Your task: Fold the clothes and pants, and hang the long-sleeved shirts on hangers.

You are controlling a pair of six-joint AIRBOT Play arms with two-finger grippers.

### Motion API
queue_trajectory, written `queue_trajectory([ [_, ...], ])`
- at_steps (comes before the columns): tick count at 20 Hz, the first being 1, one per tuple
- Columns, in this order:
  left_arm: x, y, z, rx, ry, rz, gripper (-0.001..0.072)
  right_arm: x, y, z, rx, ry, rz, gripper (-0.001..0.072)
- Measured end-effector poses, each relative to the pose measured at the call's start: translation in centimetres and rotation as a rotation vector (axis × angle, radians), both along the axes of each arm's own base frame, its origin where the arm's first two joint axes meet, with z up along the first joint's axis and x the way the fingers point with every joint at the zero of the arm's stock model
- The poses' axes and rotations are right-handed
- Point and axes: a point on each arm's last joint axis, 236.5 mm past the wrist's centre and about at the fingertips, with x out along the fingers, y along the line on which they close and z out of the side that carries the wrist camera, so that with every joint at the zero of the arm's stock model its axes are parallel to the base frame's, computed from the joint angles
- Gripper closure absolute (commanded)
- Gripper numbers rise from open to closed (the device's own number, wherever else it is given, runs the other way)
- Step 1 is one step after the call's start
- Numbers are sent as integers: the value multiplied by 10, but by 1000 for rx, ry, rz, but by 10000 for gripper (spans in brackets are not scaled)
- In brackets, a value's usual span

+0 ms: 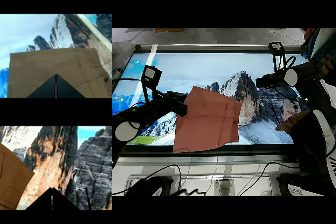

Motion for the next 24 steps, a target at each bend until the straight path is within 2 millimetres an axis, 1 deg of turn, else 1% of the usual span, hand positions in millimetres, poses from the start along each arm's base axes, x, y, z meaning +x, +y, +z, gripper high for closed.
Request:
queue_trajectory([
  [12,0,0,0,0,0,0,702,0,0,0,0,0,0,692],
  [16,0,-1,0,-4,1,-1,702,-1,3,0,16,4,3,692],
  [19,-3,-2,-4,-3,22,-7,702,-1,3,2,16,1,3,692],
  [20,-4,-1,-5,2,29,-9,702,-1,-1,3,3,-4,1,692],
  [22,-8,1,-14,37,56,-15,702,-2,-15,3,-46,-1,5,692],
  [23,-11,5,-21,72,75,-18,703,-4,-24,1,-84,13,20,693],
  [24,-14,10,-29,114,97,-19,703,-10,-38,-5,-134,52,39,694],
])
